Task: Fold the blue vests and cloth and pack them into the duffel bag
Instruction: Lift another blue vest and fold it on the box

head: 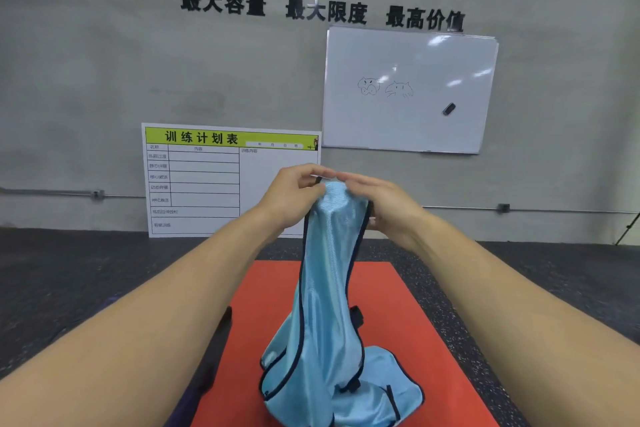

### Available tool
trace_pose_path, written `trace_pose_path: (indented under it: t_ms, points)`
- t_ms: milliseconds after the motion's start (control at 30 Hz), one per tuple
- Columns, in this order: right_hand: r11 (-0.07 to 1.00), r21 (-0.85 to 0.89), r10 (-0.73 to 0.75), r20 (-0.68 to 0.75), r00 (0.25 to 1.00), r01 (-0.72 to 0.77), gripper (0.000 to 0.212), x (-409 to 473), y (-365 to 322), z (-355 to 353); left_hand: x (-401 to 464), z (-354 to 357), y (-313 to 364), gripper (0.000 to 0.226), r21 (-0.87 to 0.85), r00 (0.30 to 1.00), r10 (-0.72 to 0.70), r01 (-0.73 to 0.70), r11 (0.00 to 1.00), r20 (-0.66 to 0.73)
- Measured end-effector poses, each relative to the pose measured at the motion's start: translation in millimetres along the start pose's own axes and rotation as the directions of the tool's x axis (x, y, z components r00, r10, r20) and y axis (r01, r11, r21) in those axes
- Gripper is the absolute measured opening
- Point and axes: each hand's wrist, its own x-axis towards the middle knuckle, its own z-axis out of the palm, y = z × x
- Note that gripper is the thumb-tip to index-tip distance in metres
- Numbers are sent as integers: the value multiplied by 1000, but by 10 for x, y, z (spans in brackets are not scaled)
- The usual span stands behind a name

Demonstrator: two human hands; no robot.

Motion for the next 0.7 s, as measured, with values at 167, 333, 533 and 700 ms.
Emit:
trace_pose_path:
  t_ms: [167, 333, 533, 700]
  points:
    - [992, -60, -118, -73, 990, 114, 34, 47, 21, -33, 32, -64, -26, 32, 10, 1000, 14, -14, 1000, -27]
    - [962, -212, -188, -47, 981, 174, 41, 51, -63, -62, 74, -73, -92, 21, 108, 999, -29, 31, 994, -14]
    - [911, -382, -194, -62, 979, 157, 26, 81, -92, -97, 67, -37, -102, 6, 127, 1000, 6, -9, 992, 27]
    - [921, -339, -233, -92, 968, 189, 17, 106, -157, -77, -43, 78, -155, 25, 49, 987, -72, 65, 997, 146]
